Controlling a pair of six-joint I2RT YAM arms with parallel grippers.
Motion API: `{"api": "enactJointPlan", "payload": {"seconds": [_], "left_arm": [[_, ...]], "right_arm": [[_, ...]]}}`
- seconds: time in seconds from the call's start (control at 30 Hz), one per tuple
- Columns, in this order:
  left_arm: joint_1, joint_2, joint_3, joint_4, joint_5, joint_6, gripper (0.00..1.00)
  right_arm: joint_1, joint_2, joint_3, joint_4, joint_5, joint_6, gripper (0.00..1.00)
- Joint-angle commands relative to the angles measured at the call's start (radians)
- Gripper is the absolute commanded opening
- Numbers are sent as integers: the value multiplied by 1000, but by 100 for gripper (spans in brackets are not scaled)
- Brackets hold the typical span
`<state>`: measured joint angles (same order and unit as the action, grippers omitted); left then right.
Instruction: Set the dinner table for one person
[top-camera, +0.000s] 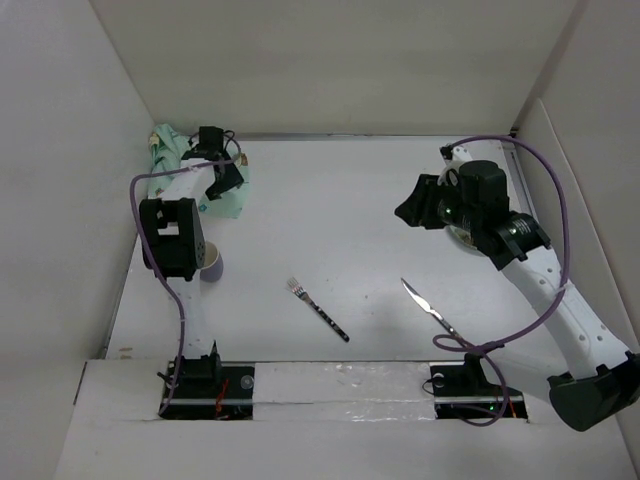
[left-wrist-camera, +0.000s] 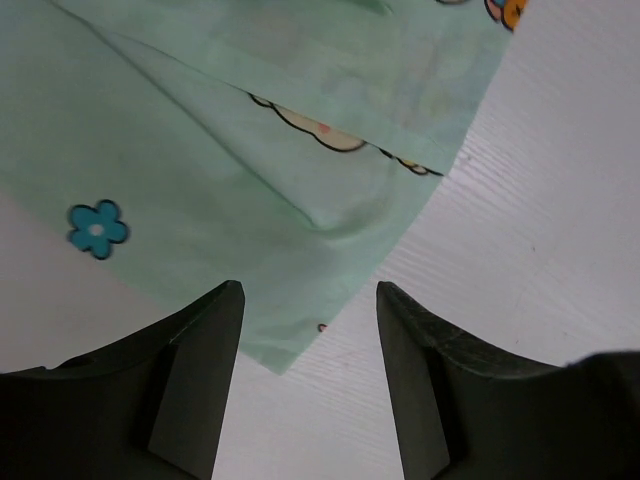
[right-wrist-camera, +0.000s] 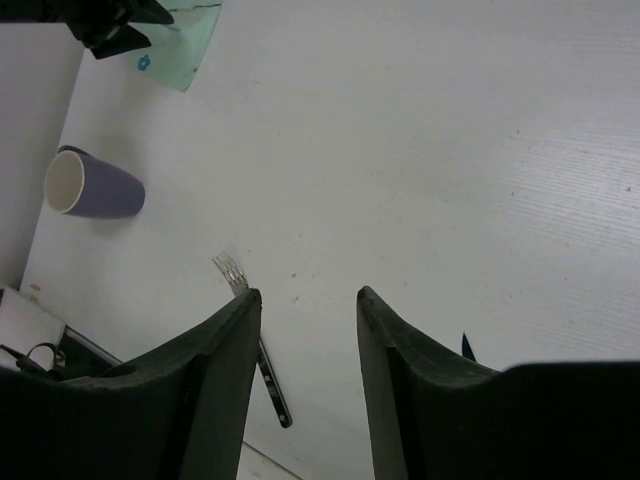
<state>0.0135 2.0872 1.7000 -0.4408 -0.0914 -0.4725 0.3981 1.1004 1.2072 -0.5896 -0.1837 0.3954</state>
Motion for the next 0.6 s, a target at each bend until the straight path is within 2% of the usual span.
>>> {"api": "enactJointPlan", "payload": {"seconds": [0.0,0.33,0.57], "left_arm": [[-58,33,44,-15,-4,26,53],[-138,191,153,-88,-145,60,53],[-147,134,81,-45,-275,90,54]], "right_arm": [[-5,4,9,51,-7,-13,49],[4,32,35,50,1,-17,51],[4,21,22,37,26,-21,52]]}}
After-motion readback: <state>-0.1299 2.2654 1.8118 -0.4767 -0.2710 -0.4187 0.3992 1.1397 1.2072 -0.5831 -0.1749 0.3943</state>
